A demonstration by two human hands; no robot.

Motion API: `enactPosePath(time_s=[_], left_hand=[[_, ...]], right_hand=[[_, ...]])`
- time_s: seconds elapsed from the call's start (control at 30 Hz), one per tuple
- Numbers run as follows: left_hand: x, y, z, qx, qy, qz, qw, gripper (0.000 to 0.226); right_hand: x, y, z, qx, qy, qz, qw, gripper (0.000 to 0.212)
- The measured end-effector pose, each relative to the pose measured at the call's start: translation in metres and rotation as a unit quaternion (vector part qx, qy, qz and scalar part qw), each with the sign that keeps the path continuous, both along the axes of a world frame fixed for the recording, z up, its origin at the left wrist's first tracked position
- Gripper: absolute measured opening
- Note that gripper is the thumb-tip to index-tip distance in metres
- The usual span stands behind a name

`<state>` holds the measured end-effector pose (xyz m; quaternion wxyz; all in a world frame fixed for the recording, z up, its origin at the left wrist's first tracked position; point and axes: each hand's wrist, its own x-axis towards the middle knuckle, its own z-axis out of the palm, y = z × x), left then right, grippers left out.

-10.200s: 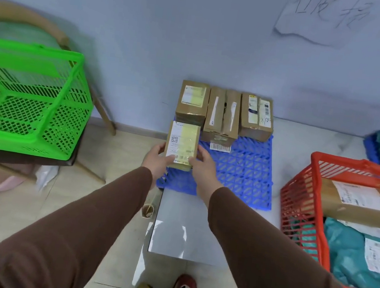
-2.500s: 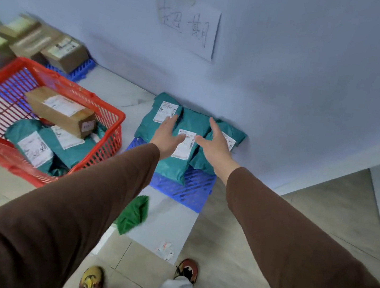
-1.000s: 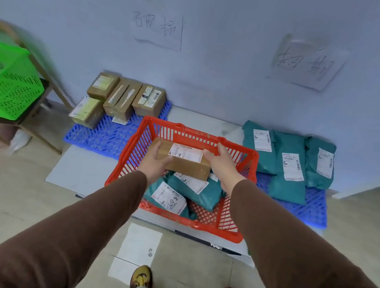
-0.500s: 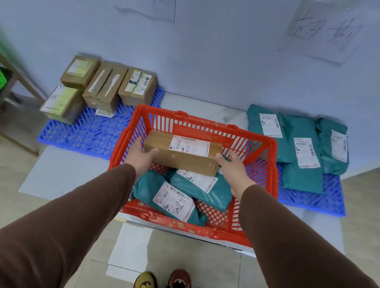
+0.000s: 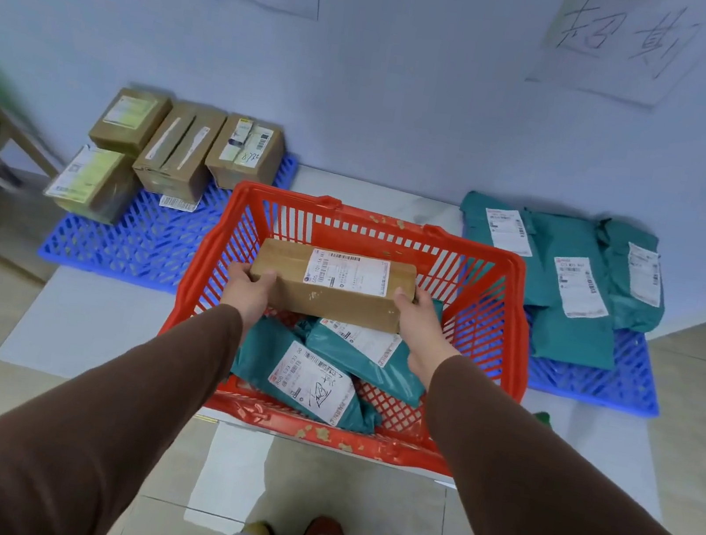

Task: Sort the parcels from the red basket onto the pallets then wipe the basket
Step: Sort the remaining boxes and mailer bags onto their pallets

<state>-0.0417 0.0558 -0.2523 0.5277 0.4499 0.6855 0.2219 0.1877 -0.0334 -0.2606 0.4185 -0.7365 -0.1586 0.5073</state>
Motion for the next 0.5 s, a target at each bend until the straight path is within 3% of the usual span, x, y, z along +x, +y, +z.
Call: enactPosePath(time_s=[0.17,0.5], left_hand=[[0.007,-0.028,0.038,0.036,0.005,0.071,0.997,0.022],[-0.02,-0.031,0.15,0.132,-0.034,0.153,0.979,0.023]], right_hand=[[-0.002,-0.023,0.043,0.038,-0.017,-0.043,0.998,0.026],[-0.018,0.005,0.168,0.109,-0.036,-0.024,0.993,0.029]])
